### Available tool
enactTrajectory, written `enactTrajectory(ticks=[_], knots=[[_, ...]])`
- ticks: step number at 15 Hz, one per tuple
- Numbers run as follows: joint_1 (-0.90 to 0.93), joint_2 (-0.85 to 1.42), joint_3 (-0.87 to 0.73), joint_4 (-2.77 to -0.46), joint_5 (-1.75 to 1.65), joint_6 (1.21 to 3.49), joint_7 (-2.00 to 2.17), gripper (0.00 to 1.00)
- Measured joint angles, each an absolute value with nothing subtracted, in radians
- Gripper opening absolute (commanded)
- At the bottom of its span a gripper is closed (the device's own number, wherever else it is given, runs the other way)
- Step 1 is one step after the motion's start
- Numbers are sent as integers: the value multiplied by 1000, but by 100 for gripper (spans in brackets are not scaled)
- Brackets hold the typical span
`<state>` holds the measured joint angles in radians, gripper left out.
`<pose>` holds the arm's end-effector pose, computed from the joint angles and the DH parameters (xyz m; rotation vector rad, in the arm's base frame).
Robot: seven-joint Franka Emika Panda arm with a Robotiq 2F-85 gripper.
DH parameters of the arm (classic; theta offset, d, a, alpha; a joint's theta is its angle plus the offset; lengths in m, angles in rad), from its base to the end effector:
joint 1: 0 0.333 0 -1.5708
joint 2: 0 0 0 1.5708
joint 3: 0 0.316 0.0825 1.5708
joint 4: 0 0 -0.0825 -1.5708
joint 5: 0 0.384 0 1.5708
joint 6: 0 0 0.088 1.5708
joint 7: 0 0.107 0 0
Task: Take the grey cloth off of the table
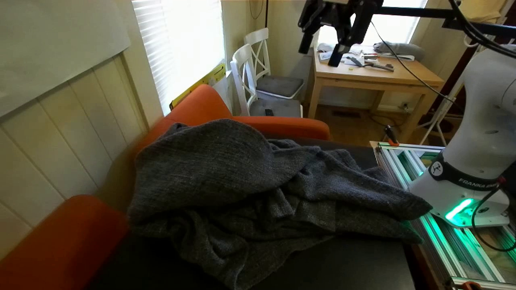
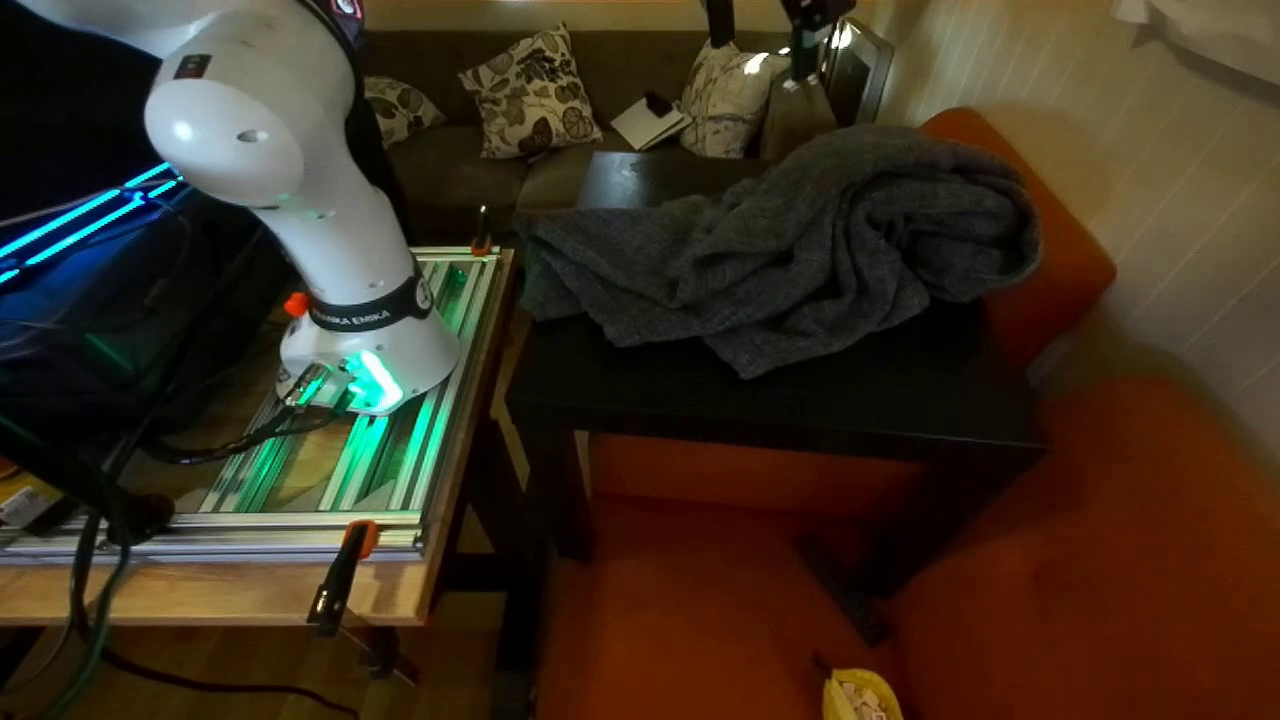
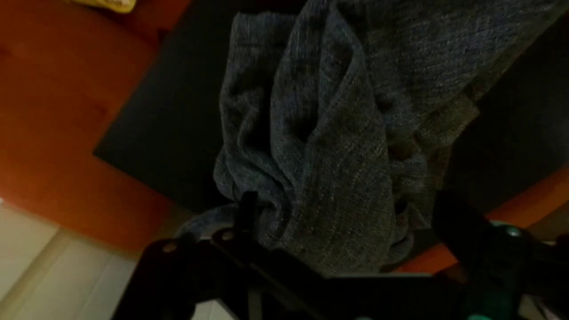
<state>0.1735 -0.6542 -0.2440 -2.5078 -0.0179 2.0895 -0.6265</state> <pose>0.3775 -0.0361 0.5150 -2.9293 -0.8992 -0.3875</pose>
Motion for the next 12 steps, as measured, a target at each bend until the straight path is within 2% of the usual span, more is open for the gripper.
enactTrajectory(ticks=[5,12], knots=[[257,-415,-206,-2497,44,2448,-681,100],[244,-340,-188,-2457,51,2484,-687,100]])
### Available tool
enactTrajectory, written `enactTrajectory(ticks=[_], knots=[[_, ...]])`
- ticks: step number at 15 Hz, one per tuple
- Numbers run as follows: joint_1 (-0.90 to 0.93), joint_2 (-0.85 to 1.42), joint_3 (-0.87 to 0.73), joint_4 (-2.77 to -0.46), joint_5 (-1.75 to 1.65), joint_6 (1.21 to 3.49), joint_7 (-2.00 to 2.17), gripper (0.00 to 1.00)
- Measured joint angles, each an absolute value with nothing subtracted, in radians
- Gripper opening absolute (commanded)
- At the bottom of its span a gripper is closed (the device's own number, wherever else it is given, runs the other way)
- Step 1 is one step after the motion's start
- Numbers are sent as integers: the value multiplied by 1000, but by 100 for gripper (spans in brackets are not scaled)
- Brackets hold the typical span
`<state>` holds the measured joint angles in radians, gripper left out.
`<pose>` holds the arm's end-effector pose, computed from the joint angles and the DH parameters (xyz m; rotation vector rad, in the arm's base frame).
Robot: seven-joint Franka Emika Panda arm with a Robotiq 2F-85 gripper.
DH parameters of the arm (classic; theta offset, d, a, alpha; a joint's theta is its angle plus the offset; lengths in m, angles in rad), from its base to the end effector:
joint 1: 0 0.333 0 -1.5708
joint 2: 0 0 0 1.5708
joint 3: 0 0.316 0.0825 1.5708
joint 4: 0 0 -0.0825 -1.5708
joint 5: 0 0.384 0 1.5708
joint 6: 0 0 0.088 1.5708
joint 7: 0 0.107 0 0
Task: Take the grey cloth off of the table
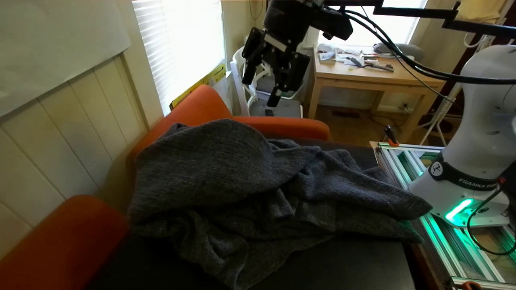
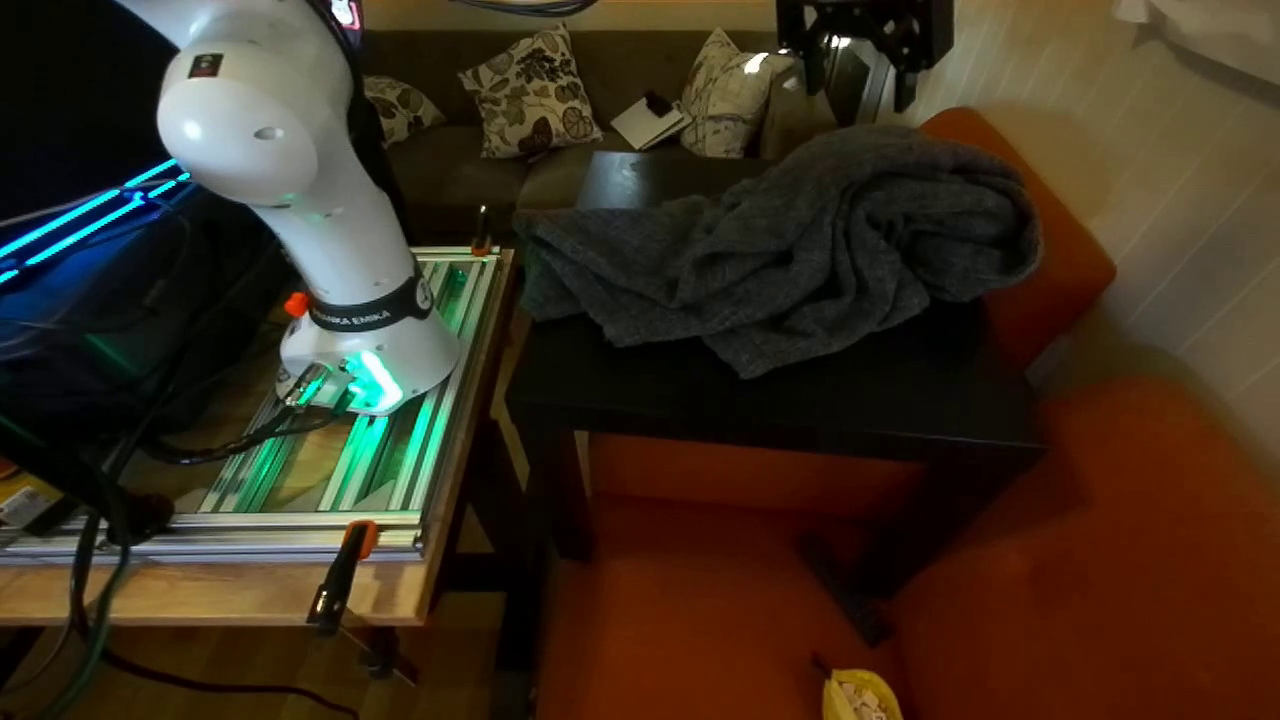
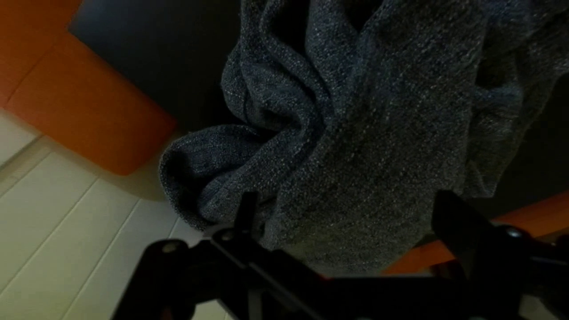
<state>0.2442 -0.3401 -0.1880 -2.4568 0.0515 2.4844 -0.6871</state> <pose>0.4642 0.0229 0.4585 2.8822 1.0641 0.5818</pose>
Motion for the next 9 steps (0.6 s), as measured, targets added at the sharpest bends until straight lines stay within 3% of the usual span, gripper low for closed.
enactTrajectory(ticks=[8,9], knots=[[238,-120,-95,-2407,77,2669,-687,100],[236,-77,-80,-2386,77,2687,-687,82]])
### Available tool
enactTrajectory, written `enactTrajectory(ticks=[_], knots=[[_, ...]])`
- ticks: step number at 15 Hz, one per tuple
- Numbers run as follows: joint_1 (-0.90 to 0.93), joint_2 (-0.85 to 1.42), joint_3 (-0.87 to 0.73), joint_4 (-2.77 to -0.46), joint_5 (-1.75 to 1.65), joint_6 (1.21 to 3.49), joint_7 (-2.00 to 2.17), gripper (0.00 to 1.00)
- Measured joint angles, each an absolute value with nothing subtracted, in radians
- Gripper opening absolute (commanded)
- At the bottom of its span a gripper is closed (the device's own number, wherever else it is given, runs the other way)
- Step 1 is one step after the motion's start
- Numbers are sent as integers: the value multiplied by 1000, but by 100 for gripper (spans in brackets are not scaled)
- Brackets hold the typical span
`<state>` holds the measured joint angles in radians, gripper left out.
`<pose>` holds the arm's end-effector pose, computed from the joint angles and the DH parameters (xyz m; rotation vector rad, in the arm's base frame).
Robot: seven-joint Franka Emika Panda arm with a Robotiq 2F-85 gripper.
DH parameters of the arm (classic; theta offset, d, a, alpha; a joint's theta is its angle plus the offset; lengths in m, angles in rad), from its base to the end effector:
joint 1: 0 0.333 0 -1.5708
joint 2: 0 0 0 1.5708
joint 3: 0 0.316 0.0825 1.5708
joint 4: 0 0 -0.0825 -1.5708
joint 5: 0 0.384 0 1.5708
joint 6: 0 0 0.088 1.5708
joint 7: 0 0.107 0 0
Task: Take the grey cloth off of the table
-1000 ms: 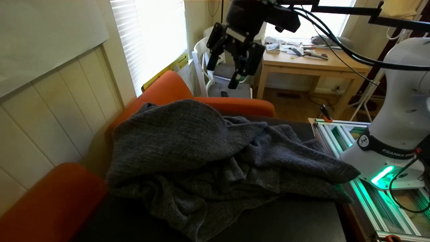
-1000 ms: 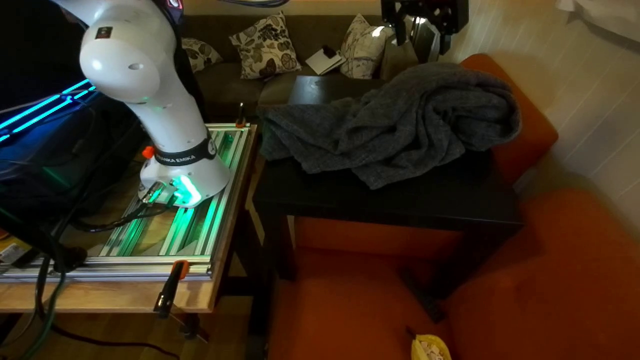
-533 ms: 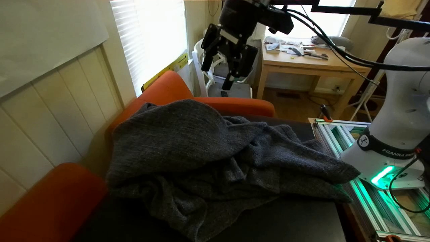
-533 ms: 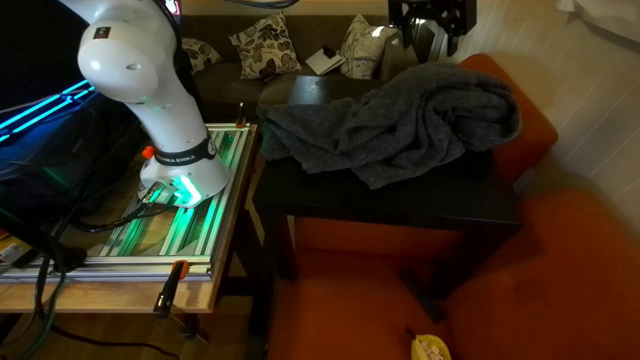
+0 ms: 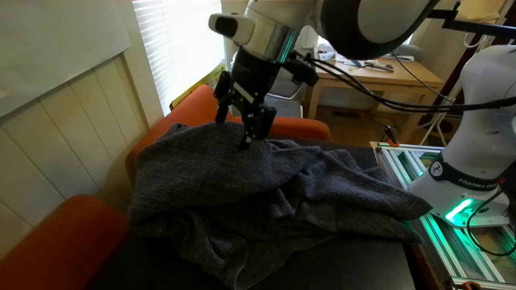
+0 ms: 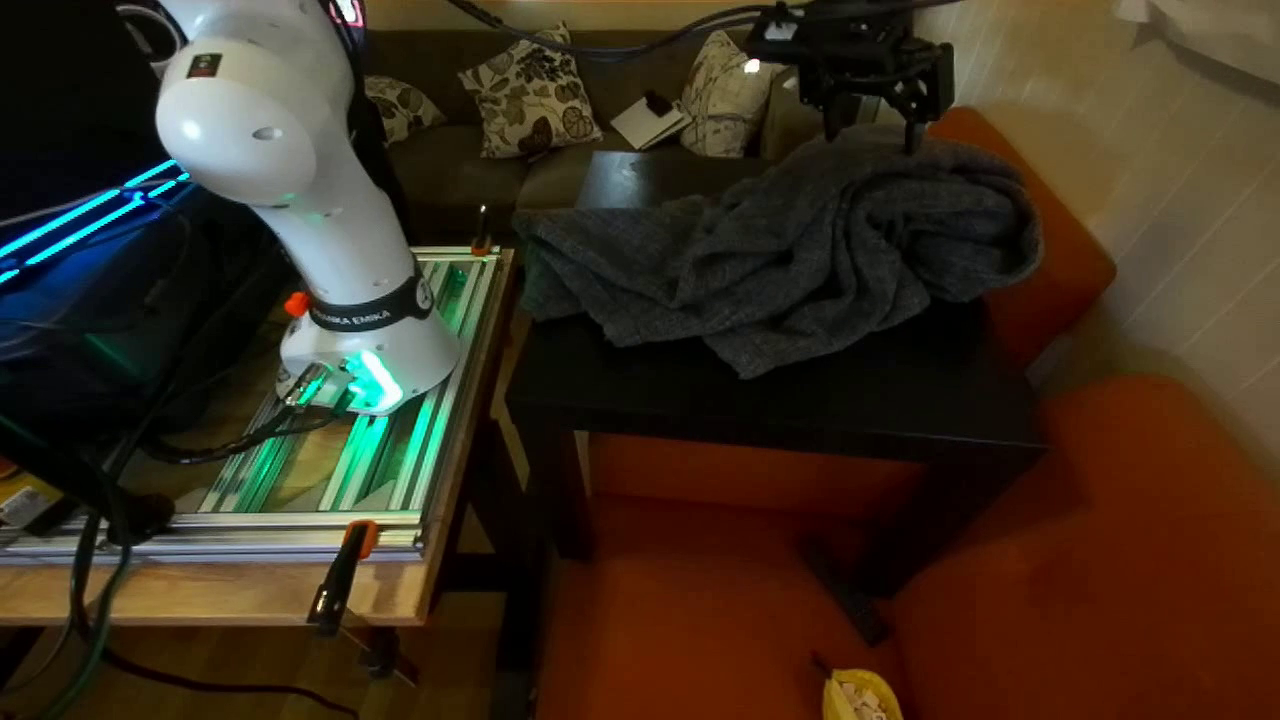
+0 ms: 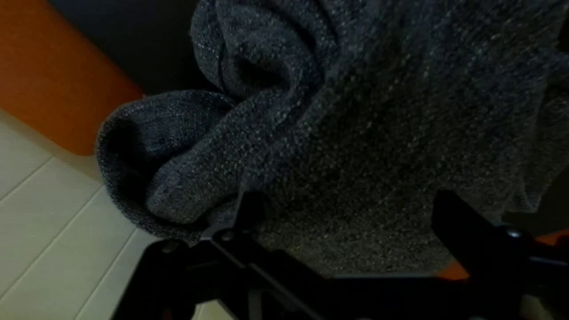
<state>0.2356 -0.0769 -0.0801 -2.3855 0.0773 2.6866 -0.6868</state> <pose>0.5130 0.0777 0.3900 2.8114 1.1530 0.5813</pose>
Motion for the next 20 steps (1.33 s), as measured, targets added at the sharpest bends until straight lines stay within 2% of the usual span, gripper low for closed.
enactTrajectory(ticks=[5,11,13,17,20], knots=[[178,123,-8,-2267,33,2755,-692,44],[80,275,34,-2182,-60,2767,-699,5],[51,299,60,-2162,-58,2766,-702,0],[-52,287,193,-2087,150,2694,-725,3],[-89,216,216,-2000,292,2600,-713,3]])
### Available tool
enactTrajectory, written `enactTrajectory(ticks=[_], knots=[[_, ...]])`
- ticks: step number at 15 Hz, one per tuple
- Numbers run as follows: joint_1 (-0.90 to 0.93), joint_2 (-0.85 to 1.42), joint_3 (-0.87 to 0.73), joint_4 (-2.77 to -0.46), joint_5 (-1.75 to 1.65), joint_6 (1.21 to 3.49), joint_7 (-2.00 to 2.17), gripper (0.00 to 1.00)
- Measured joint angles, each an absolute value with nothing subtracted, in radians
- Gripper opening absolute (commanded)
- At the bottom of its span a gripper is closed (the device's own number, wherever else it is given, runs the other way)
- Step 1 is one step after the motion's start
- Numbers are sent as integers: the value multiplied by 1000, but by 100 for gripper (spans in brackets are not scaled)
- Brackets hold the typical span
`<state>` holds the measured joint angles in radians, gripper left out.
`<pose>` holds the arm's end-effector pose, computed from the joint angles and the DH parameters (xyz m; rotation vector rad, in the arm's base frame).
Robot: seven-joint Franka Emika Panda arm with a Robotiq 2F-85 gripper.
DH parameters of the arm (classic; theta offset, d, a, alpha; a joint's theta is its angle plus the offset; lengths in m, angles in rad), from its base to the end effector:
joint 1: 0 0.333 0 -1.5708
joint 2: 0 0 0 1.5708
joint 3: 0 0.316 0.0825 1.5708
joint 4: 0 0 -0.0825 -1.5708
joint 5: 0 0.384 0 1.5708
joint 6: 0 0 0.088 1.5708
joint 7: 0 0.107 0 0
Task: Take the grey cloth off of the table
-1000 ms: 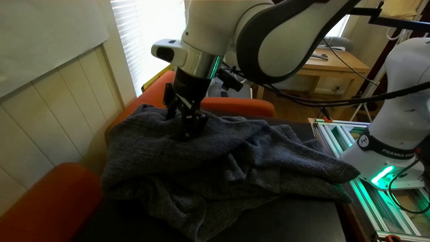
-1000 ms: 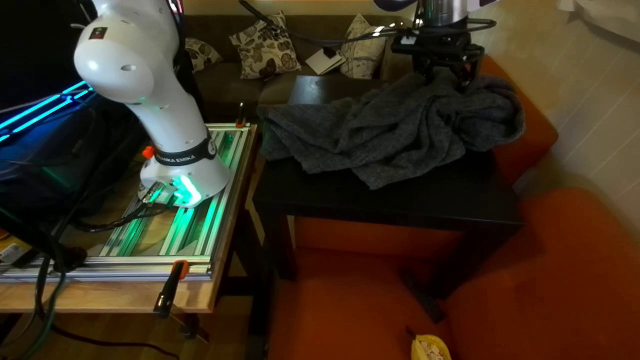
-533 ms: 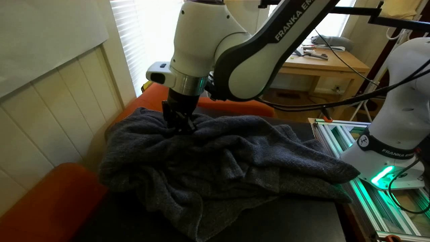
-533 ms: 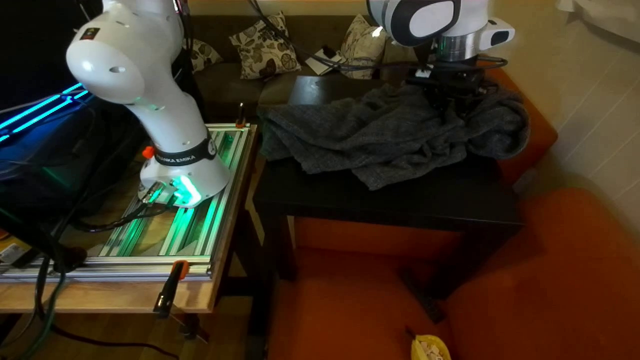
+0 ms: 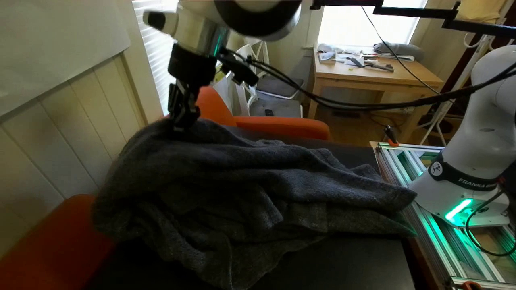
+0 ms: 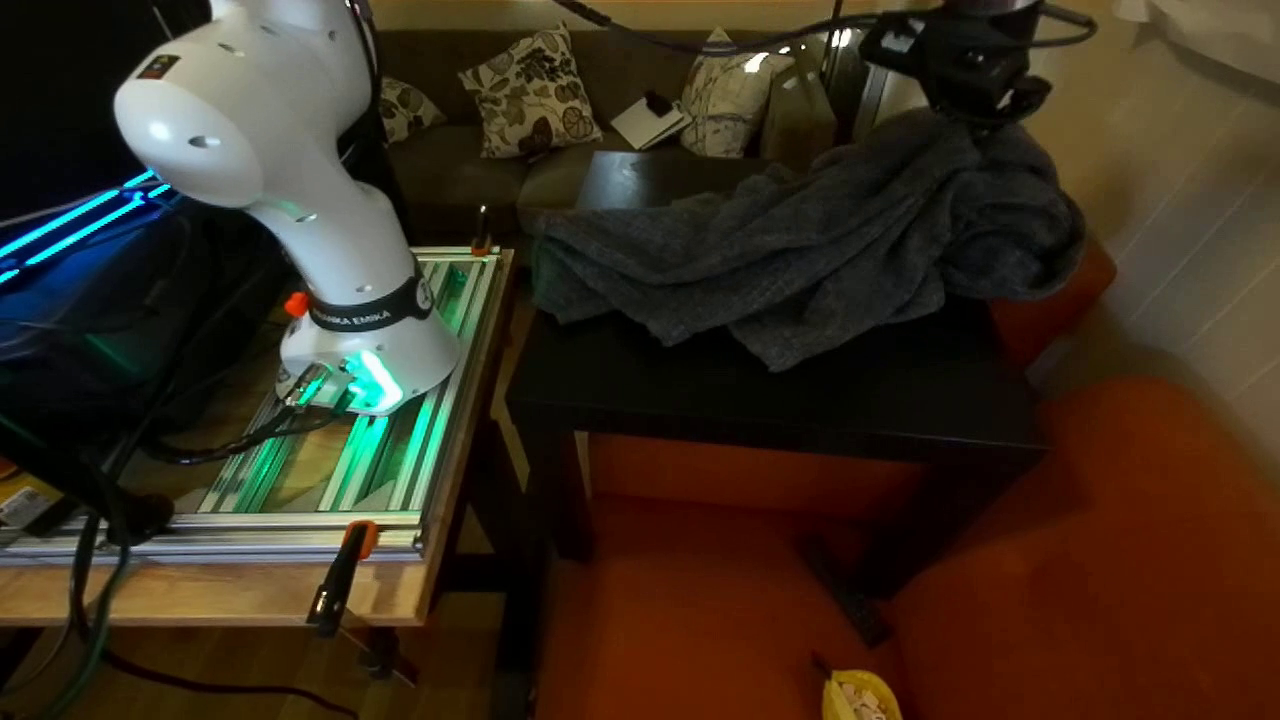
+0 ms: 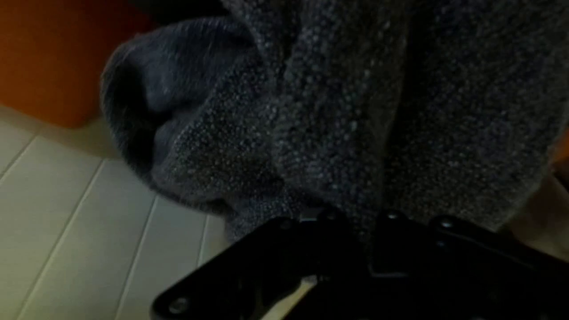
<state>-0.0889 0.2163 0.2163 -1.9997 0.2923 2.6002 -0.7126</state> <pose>0.6221 0.0678 0.3947 -2.8166 -0.8776 -0.6523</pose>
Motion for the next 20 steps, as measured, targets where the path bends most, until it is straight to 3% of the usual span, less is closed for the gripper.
enactTrajectory(ticks=[7,8,12,13,16,20], knots=[[-100,102,88,-1828,351,2562,-547,3],[-100,100,69,-1808,344,2577,-518,12],[-98,98,44,-1793,327,2643,-459,12],[-96,98,44,-1793,326,2643,-455,3],[-93,104,41,-1798,314,2654,-450,3],[-88,193,-6,-1757,163,2839,-303,3]])
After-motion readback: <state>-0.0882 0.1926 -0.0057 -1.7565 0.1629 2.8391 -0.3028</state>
